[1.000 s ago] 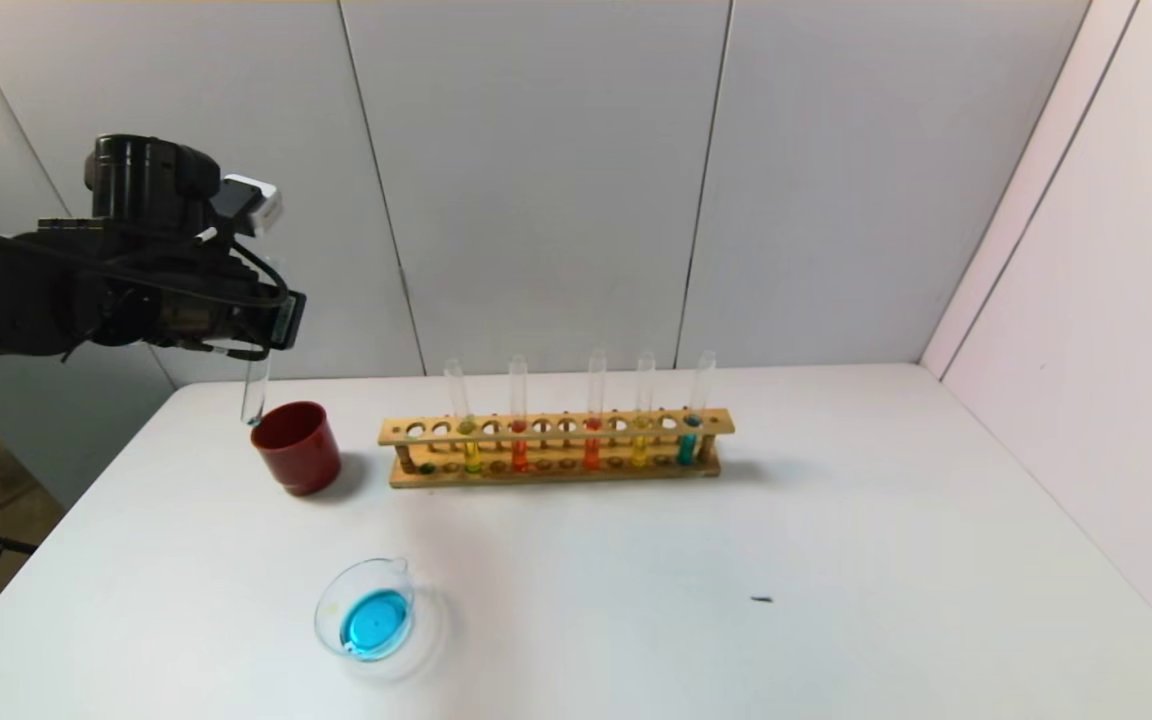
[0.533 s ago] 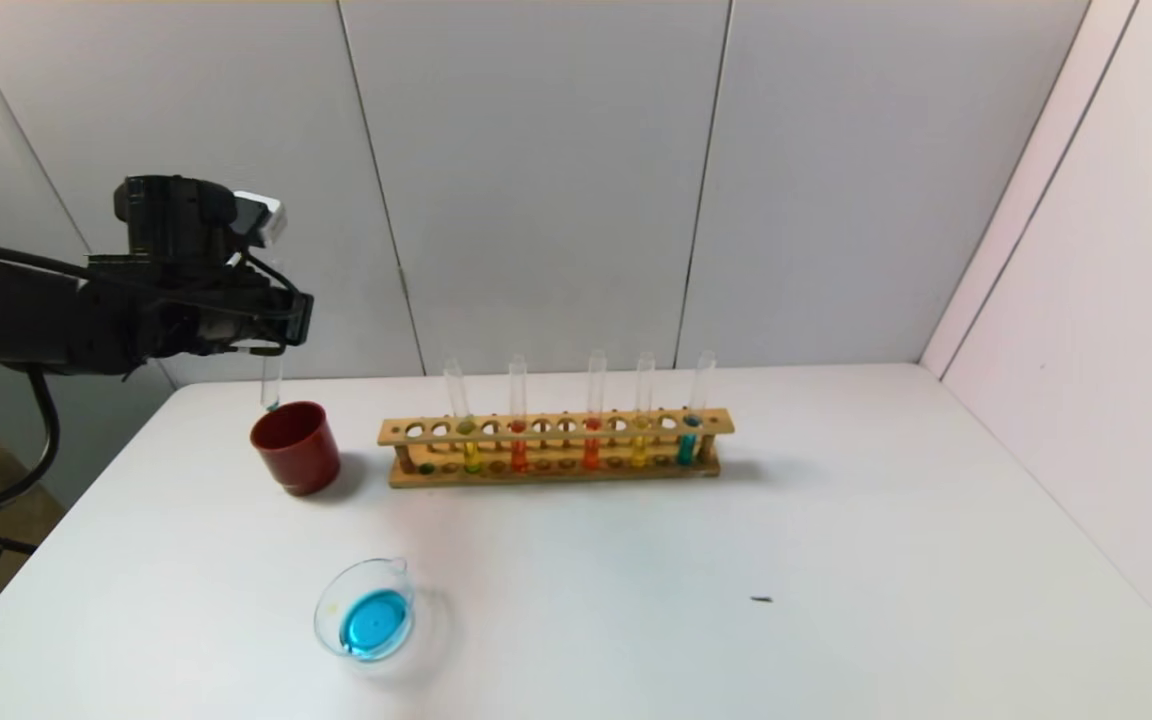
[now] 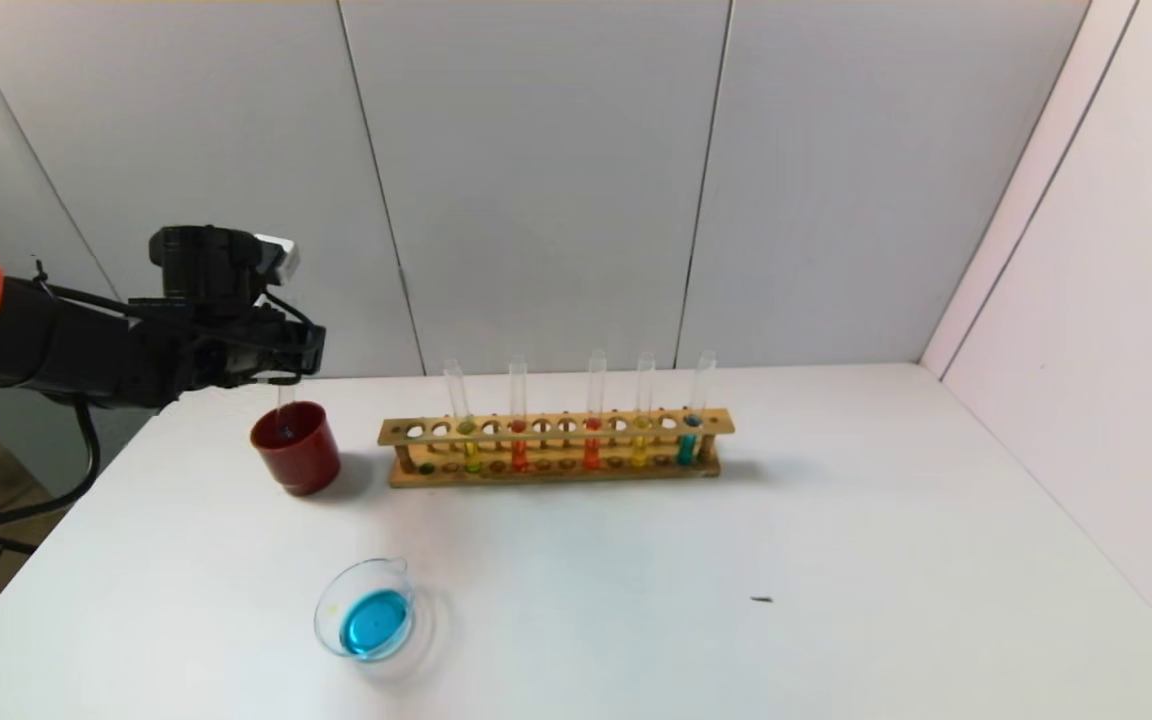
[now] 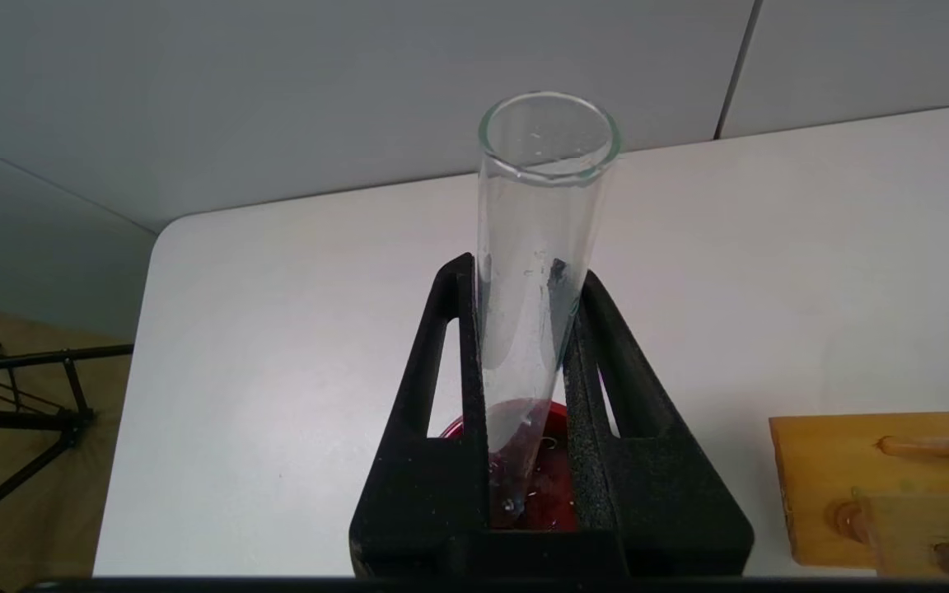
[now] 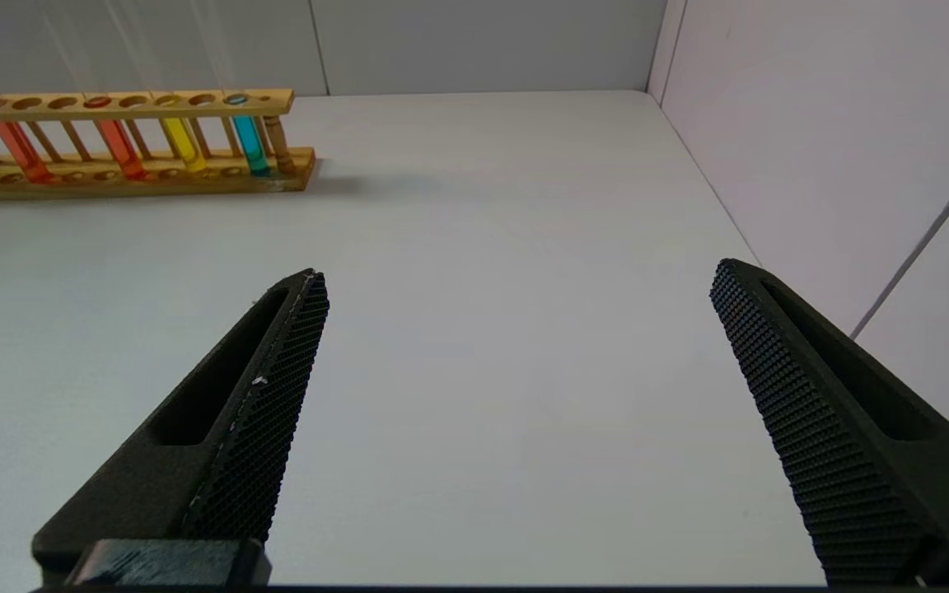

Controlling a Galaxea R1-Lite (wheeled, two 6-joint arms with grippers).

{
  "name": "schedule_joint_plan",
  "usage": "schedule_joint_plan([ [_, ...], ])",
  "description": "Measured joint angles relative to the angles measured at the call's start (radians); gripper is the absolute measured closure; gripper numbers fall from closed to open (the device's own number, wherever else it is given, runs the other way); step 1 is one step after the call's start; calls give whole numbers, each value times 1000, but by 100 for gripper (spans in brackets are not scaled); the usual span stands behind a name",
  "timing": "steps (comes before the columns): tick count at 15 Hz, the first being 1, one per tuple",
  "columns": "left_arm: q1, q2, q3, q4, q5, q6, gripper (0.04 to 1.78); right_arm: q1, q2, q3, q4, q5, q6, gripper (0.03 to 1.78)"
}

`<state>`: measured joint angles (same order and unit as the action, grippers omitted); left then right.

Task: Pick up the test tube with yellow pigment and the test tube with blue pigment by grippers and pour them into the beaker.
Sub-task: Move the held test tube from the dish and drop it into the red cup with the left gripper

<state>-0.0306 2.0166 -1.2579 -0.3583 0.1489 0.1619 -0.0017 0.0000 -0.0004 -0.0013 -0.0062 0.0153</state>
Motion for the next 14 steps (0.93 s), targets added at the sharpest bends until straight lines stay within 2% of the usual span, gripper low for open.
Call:
schedule_joint_plan([
  [11,0,9,206,-201,-3,3,150,0,0,0,0,0,0,11],
  [14,-1,7,233,-234,-2,7,136,0,0,0,0,0,0,11],
])
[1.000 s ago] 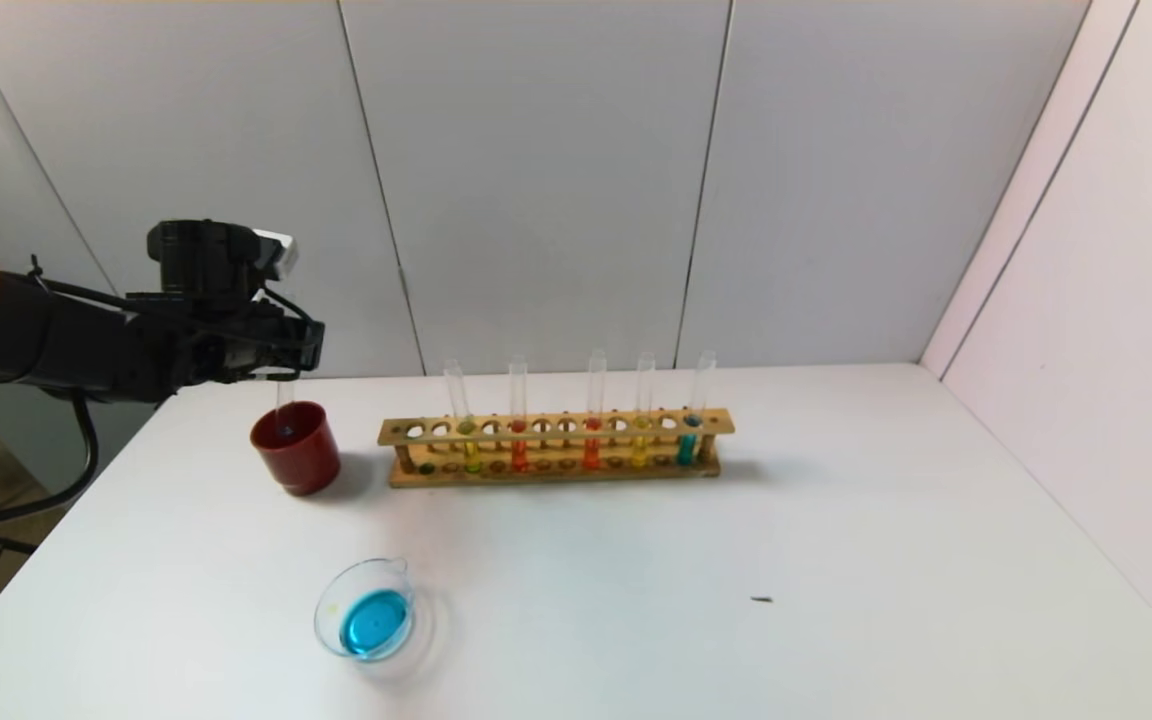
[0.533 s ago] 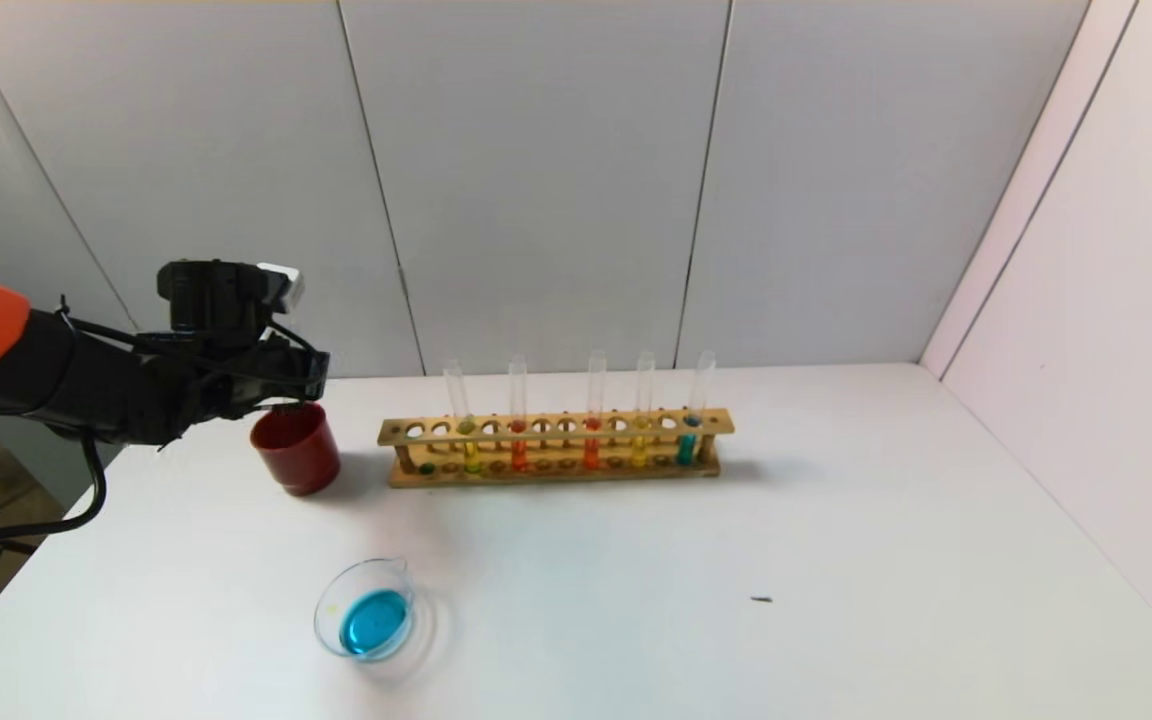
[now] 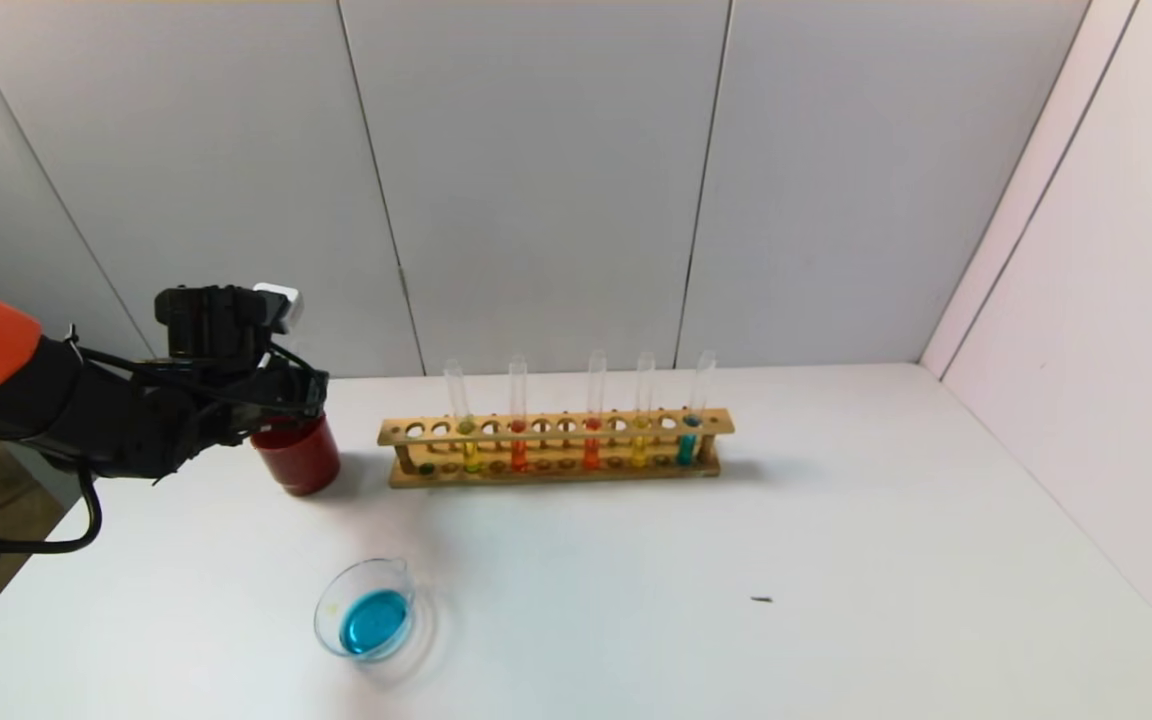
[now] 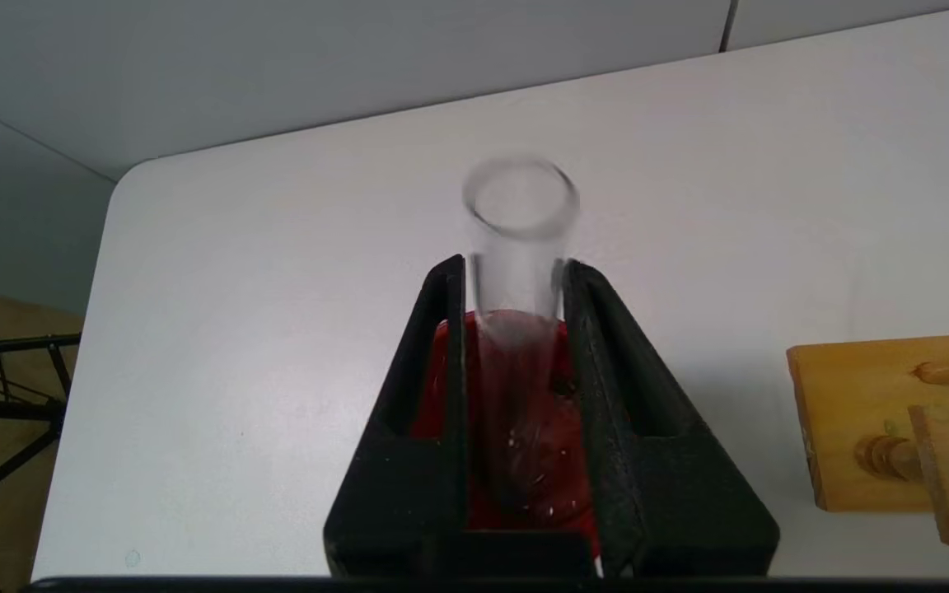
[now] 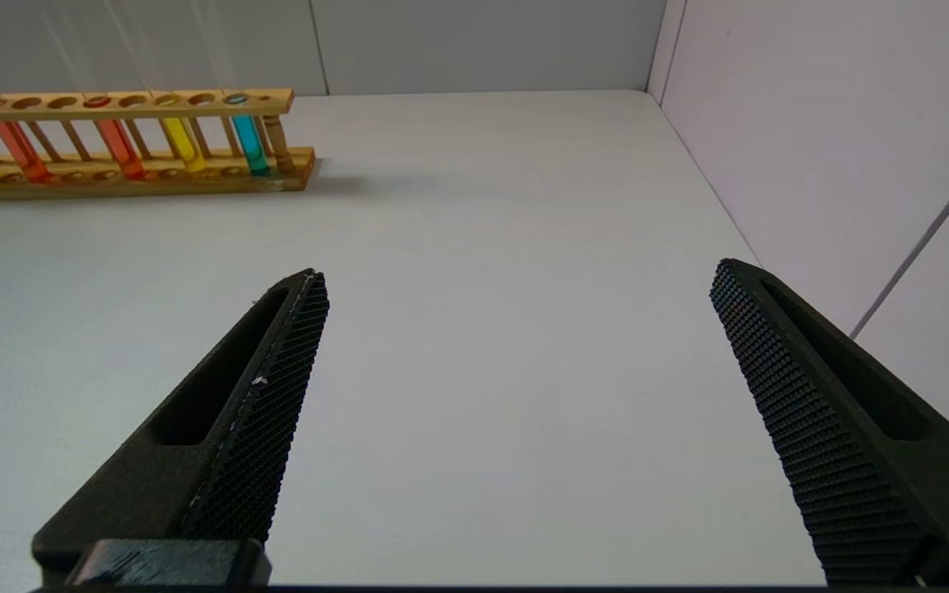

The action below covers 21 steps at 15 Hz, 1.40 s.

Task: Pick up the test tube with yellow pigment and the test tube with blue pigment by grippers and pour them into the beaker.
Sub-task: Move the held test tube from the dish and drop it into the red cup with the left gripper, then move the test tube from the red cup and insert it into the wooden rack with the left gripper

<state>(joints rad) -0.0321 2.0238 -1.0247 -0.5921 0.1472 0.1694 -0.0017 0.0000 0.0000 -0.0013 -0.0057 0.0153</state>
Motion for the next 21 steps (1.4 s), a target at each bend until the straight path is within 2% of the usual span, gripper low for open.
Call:
schedule_joint_plan([
  [2,0,-7,8,-1,0,-1,112,0,0,0,0,0,0,11],
  [6,0,-31,17,2,1,0,44,0,0,0,0,0,0,11],
  [9,-2,-76,24,6,1,2,15,0,0,0,0,0,0,11],
  [11,-16,-124,49,10,0,-3,8,0,0,0,0,0,0,11],
  [15,-92,-250,172,5,7,-63,7,0,0,0,0,0,0,11],
  [18,-185,-343,281,-1,26,-133,7,0,0,0,0,0,0,11],
  [21,-299,-412,347,-2,86,-213,7,0,0,0,0,0,0,11],
])
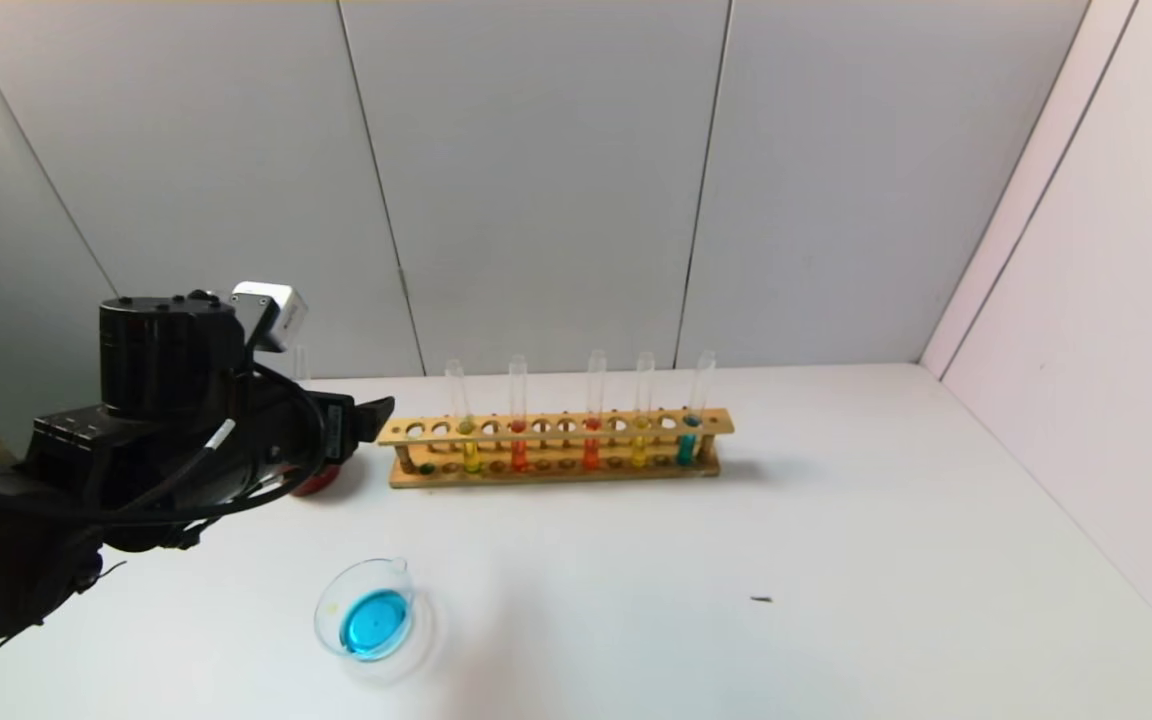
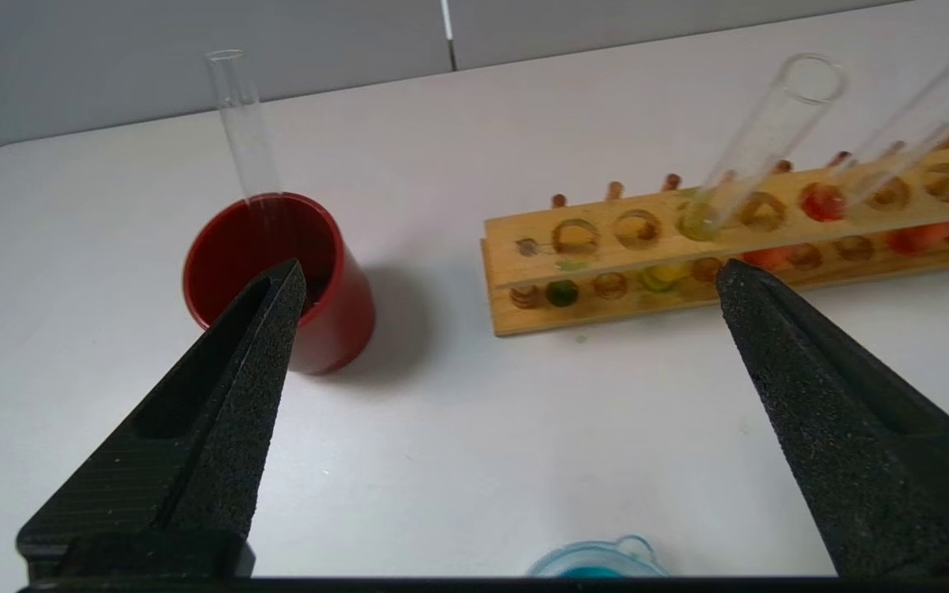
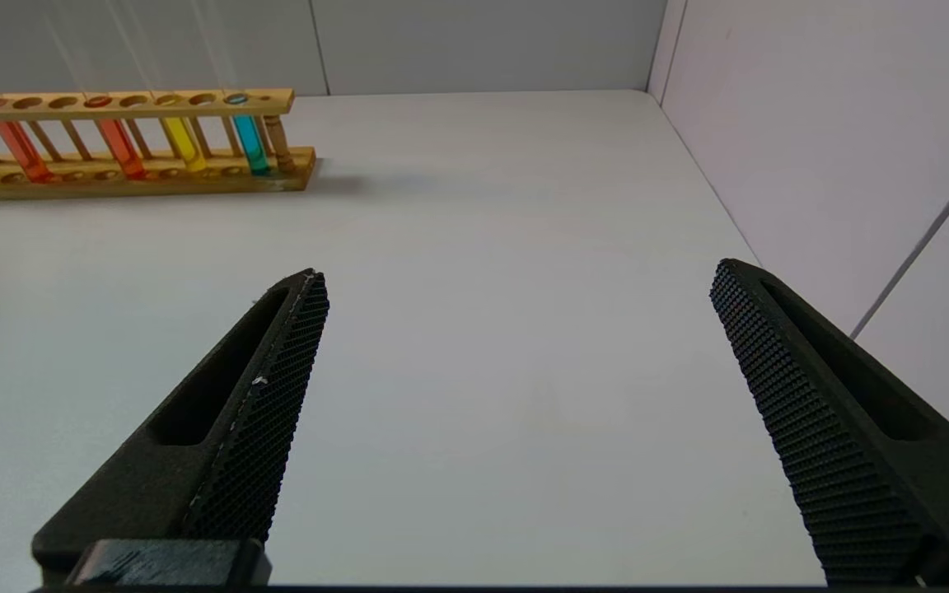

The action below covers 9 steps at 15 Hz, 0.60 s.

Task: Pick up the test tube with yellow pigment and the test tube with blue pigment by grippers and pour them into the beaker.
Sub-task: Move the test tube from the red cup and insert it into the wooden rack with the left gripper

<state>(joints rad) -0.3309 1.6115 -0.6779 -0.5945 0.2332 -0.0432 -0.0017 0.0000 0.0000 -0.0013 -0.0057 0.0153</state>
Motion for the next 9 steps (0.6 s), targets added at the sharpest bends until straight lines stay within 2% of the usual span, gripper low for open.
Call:
schedule_joint_plan([
  [4,-118,-16,30,-19,74,-58,7,0,0,0,0,0,0,11],
  [9,-145,120,28,-251,135,-49,7,0,0,0,0,0,0,11],
])
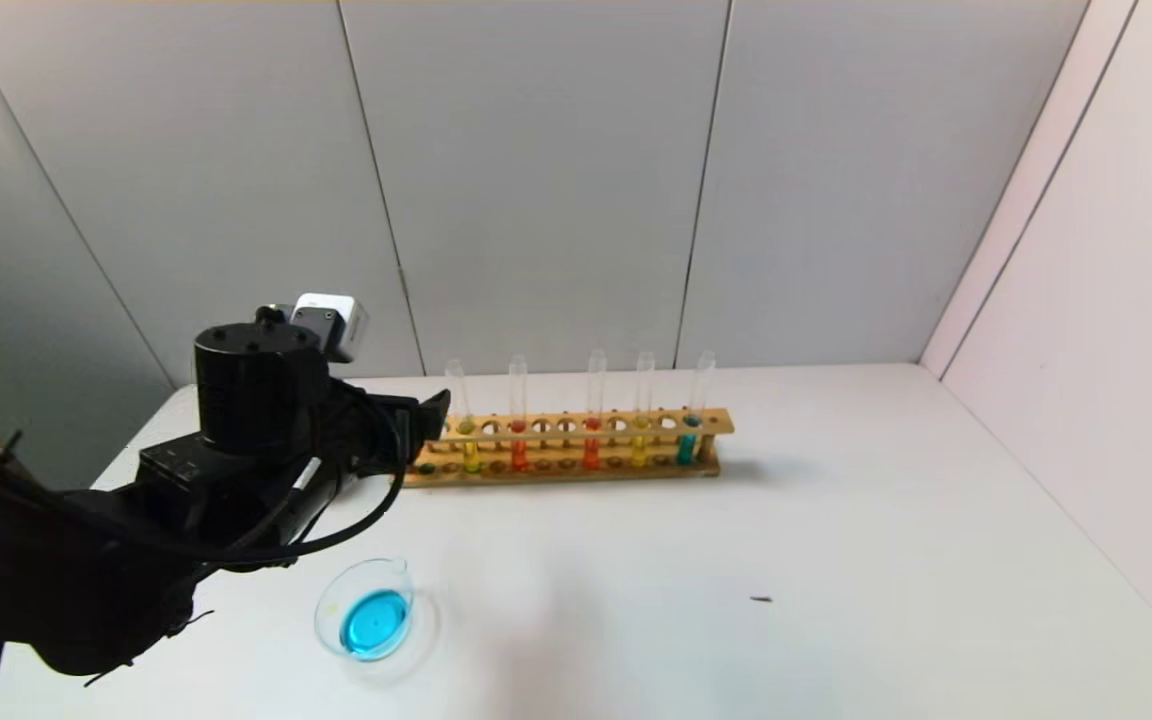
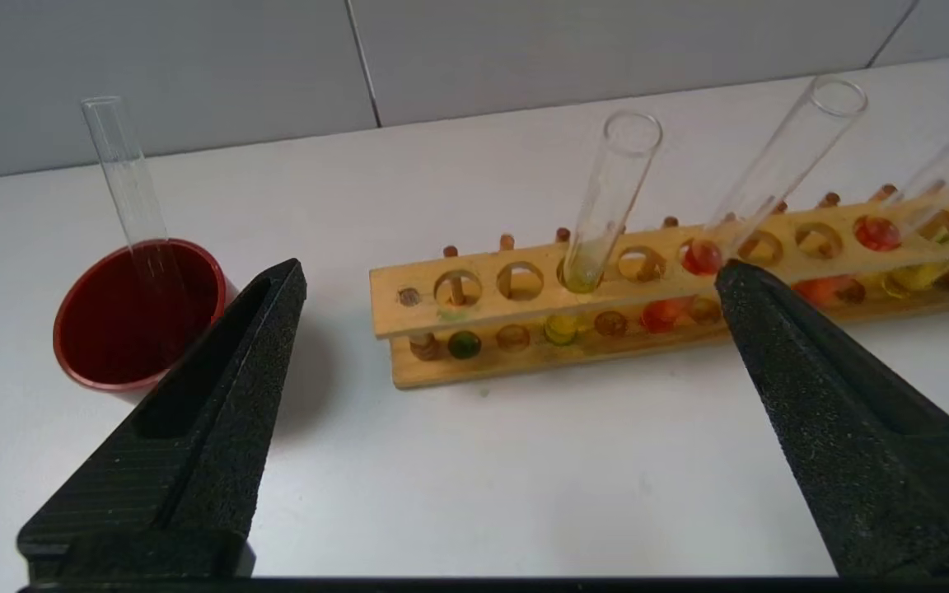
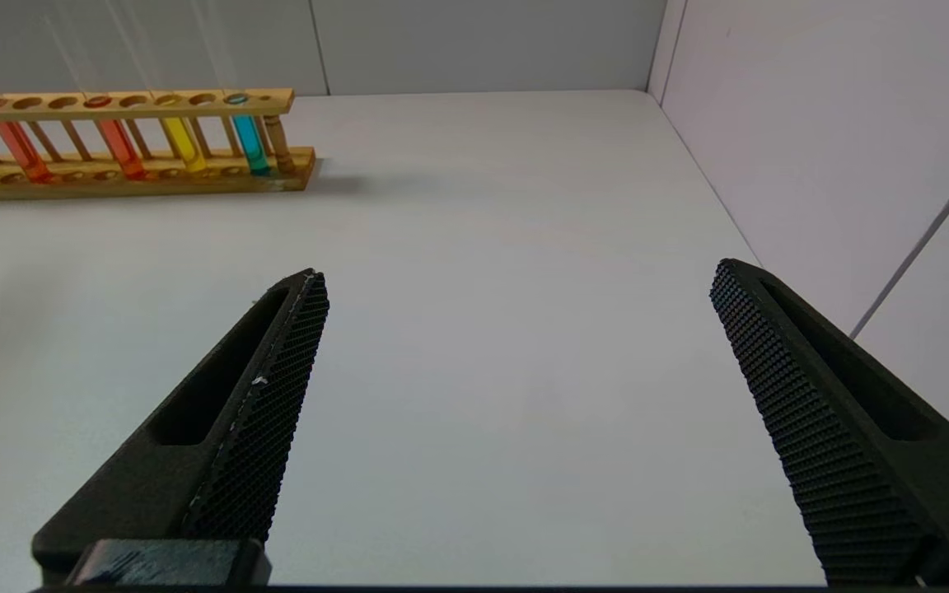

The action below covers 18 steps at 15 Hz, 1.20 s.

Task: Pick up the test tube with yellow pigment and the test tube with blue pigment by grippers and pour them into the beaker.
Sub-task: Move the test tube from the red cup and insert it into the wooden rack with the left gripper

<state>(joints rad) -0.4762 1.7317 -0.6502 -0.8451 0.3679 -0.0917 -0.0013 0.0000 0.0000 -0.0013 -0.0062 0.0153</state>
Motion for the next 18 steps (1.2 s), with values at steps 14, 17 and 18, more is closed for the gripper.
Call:
schedule_joint_plan([
  [14,-10,346,-257,-94,101,-29,7,0,0,0,0,0,0,11],
  [17,-11,380,-295,-93,116,-29,7,0,0,0,0,0,0,11],
  [18,-11,390,-307,-91,117,-30,7,0,0,0,0,0,0,11],
])
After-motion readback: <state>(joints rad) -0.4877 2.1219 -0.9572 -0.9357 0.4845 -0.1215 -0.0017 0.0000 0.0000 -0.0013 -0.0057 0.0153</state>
